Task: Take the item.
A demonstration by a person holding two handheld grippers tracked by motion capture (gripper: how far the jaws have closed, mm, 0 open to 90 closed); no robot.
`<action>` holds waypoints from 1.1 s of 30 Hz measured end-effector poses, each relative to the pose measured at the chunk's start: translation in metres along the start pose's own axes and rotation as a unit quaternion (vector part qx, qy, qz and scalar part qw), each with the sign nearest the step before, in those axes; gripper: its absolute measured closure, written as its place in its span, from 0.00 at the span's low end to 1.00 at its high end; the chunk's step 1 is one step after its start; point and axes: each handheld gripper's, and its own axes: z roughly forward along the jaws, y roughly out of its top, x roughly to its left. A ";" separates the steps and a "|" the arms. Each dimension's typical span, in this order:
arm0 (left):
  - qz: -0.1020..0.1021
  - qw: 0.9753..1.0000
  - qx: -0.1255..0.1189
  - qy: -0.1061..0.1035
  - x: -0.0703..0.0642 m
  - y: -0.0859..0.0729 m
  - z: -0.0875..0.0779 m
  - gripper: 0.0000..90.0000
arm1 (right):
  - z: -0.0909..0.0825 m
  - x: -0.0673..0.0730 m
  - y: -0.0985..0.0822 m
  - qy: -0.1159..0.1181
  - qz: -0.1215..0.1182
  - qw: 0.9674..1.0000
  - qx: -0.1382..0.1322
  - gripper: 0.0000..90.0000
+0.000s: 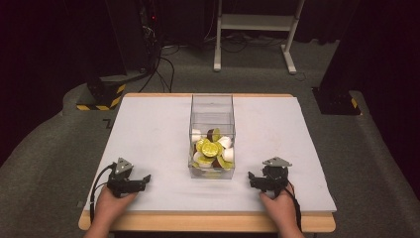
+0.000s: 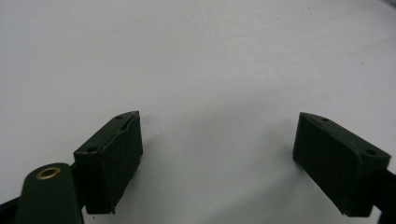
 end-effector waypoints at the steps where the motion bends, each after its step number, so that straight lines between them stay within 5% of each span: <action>1: -0.003 1.000 -0.001 0.000 0.000 0.000 0.000 0.18 | 0.000 0.000 0.000 0.000 0.000 1.000 0.000 0.12; 22: 0.018 1.000 0.017 -0.016 -0.005 0.003 0.002 0.17 | 0.000 0.000 0.000 0.000 0.000 1.000 -0.001 0.12; 33: 0.054 0.998 0.014 -0.036 -0.020 0.007 0.004 0.17 | 0.000 0.000 -0.001 0.000 0.000 1.000 -0.001 0.12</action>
